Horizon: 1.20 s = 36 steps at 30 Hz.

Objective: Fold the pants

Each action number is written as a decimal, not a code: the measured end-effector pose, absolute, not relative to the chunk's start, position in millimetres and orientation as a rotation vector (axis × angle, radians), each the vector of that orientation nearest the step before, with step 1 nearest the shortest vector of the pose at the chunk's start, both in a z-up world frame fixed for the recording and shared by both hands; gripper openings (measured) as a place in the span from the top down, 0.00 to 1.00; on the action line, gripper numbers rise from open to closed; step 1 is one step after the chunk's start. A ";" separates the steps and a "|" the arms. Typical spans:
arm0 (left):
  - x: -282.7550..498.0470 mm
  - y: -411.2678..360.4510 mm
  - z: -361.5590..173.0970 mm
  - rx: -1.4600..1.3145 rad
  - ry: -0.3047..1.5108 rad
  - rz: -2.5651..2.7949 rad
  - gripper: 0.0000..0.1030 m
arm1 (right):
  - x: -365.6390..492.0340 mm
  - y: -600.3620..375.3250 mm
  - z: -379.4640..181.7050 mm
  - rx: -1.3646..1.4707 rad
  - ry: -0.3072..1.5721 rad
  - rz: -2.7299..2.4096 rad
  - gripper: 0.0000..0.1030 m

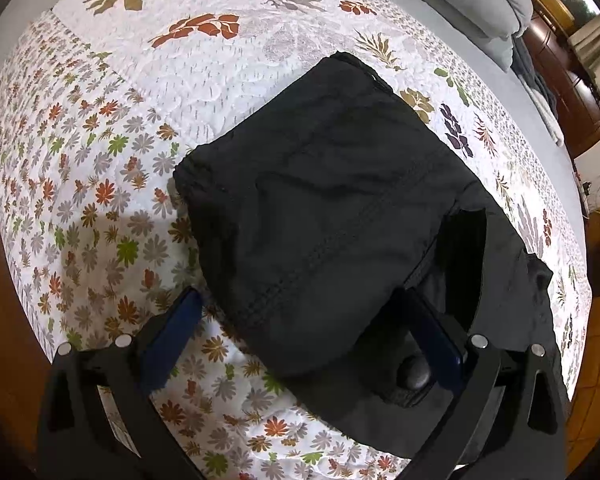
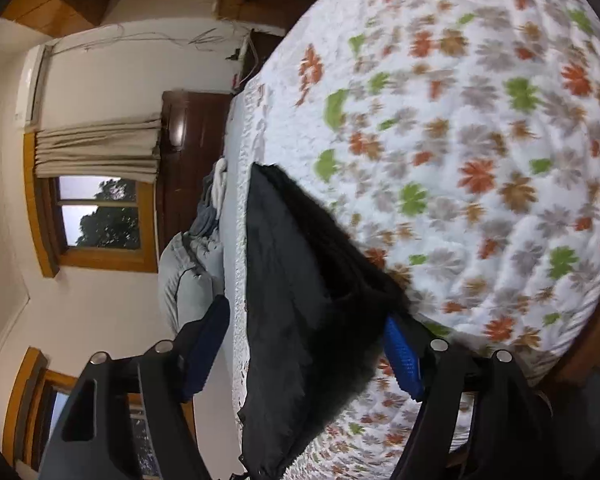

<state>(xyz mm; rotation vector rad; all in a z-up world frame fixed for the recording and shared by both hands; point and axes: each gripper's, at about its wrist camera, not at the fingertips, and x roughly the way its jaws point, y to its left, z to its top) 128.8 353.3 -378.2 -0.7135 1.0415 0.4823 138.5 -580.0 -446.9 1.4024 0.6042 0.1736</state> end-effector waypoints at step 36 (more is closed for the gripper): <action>109.7 347.6 -353.8 -0.708 0.920 0.528 0.03 | 160.0 -501.8 -263.1 0.934 0.664 0.137 0.82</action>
